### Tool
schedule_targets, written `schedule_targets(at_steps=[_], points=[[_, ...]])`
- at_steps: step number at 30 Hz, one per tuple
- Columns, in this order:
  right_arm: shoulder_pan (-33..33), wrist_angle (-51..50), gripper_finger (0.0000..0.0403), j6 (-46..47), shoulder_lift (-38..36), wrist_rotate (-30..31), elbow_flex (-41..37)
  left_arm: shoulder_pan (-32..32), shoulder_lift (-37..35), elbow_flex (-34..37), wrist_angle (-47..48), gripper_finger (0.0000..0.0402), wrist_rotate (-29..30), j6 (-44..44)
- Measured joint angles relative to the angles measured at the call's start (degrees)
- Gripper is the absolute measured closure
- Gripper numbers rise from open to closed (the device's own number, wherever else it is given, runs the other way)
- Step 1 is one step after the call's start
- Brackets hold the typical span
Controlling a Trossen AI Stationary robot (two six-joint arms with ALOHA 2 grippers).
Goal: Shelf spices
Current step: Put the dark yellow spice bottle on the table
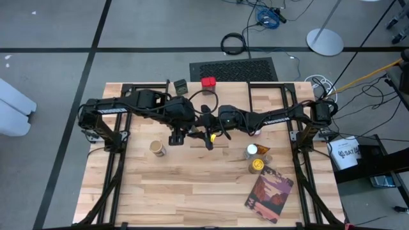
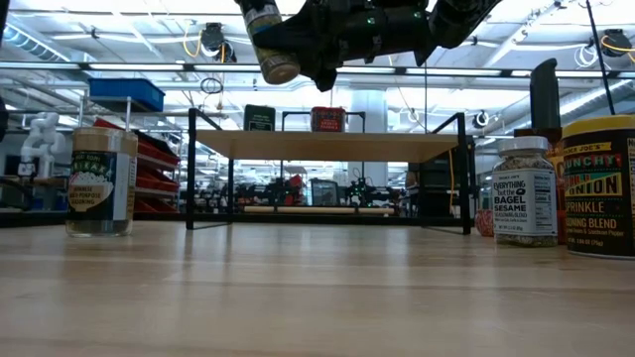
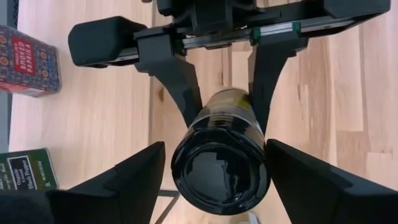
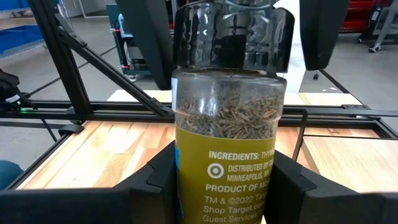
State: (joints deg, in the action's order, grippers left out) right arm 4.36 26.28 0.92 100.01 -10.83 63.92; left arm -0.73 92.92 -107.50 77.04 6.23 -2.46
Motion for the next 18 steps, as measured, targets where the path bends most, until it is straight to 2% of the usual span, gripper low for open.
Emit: schedule_targets(at_steps=[9, 18], points=[[-0.02, 0.04, 0.0252, -0.1, 0.0, 0.0, 0.0, 0.0, 0.0, 0.0, -1.61, 0.012, -1.86, -1.09], [-0.04, -0.03, 0.0252, -0.59, -0.01, -0.11, -0.02, 0.02, 0.0, 0.0, -1.74, 0.0186, -1.91, -1.09]])
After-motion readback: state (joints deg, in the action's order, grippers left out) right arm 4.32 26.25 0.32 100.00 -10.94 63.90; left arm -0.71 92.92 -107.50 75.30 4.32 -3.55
